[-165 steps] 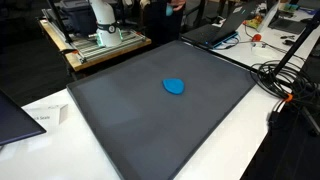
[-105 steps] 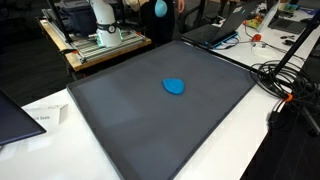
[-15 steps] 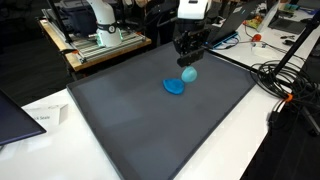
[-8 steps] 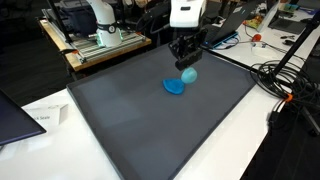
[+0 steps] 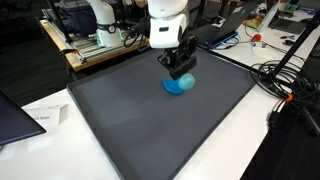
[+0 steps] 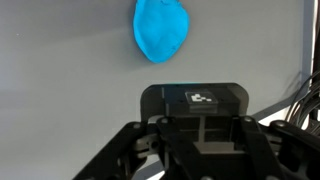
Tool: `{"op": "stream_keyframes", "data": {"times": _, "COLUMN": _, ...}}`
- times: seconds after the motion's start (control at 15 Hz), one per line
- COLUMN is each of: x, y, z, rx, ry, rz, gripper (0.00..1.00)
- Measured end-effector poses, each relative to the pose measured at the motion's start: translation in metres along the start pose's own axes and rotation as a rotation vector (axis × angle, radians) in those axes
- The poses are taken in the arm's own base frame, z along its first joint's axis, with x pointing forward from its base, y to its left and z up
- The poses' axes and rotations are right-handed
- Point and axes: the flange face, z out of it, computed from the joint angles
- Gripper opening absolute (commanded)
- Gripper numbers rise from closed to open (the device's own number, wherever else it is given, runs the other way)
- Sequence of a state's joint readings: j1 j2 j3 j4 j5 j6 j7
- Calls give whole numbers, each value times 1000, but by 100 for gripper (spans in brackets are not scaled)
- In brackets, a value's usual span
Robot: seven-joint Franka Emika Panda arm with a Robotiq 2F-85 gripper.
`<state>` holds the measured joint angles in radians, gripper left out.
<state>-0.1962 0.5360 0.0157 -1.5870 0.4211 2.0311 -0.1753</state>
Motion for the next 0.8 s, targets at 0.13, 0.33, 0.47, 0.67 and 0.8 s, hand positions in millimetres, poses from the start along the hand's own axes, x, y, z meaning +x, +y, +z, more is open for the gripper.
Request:
{"op": "stream_keyframes", "data": {"times": 0.13, "x": 3, "y": 9, "z": 5, "rx": 28, "ry": -1, "rz": 4, "gripper": 47}}
{"op": "stream_keyframes", "data": {"times": 0.33, "x": 6, "y": 11, "z": 9, "rx": 39, "ry": -1, "rz": 3, "gripper": 47}}
{"op": "stream_keyframes", "data": {"times": 0.47, "x": 6, "y": 10, "z": 8, "rx": 41, "ry": 0, "rz": 1, "gripper": 22}}
{"op": "stream_keyframes", "data": {"times": 0.67, "x": 5, "y": 13, "z": 13, "rx": 41, "ry": -17, "rz": 21, "gripper": 22}}
{"op": "stream_keyframes", "data": {"times": 0.8, "x": 6, "y": 22, "z": 19, "rx": 55, "ry": -49, "rz": 51, "gripper": 22}}
